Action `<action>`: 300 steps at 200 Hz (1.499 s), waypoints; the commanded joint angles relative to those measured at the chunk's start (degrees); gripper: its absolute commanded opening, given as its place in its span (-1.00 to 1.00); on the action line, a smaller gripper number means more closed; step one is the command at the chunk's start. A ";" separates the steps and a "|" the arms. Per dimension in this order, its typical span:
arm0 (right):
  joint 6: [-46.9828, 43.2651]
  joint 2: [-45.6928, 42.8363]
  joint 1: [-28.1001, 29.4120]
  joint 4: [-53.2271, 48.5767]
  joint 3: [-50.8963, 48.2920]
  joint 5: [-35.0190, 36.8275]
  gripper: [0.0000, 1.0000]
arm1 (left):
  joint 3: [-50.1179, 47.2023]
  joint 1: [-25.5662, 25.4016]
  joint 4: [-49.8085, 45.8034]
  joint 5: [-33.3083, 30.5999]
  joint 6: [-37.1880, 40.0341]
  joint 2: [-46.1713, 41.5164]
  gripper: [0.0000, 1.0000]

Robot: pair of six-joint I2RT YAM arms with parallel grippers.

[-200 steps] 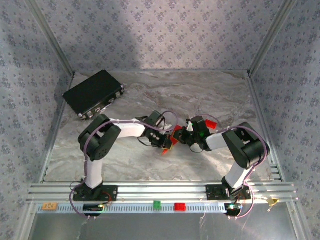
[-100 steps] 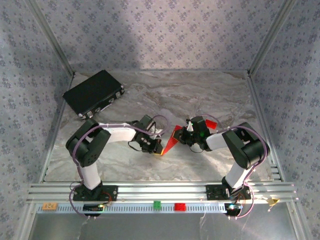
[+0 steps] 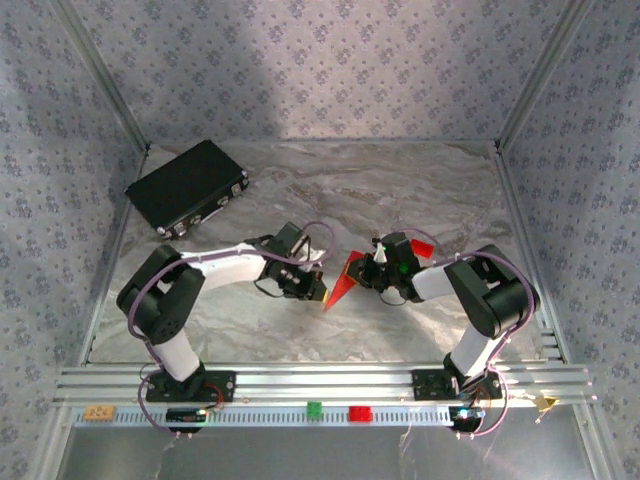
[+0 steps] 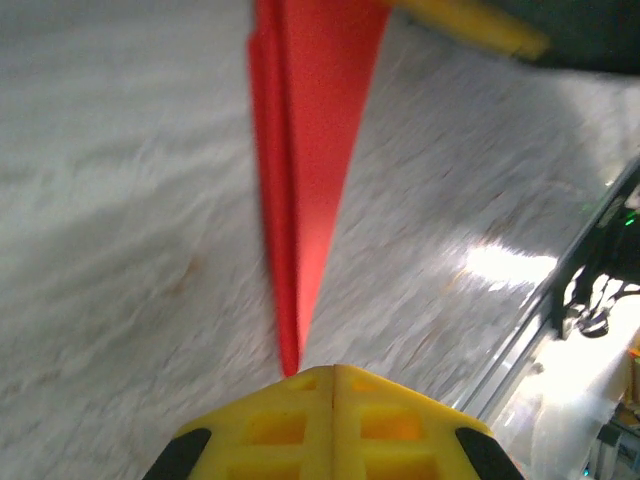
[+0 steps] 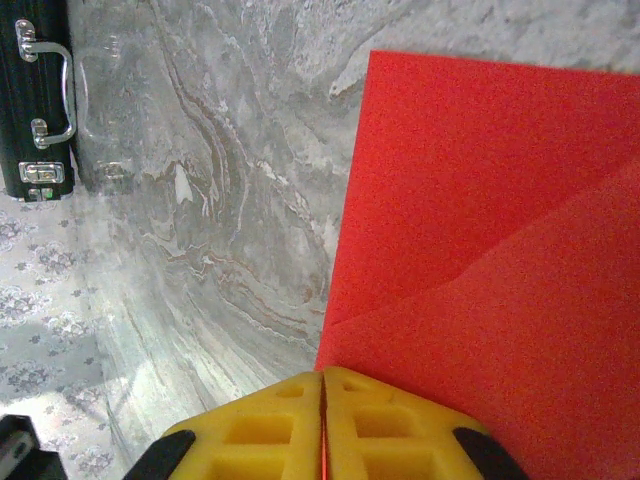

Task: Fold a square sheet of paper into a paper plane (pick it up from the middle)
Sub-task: Fold the wing for the fifth time at the center of the table.

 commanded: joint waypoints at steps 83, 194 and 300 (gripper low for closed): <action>-1.08 1.03 -0.41 -8.77 -2.11 5.16 -0.79 | 11.12 -0.33 5.42 3.68 -2.26 14.35 -0.85; -7.81 -10.32 -2.05 -18.92 2.95 5.97 -0.71 | 5.03 -0.79 -0.51 -1.99 -0.37 16.87 -1.00; -7.53 -6.20 2.95 -16.92 6.64 5.61 -0.72 | 5.19 -0.69 -0.28 -1.78 -0.36 16.86 -1.00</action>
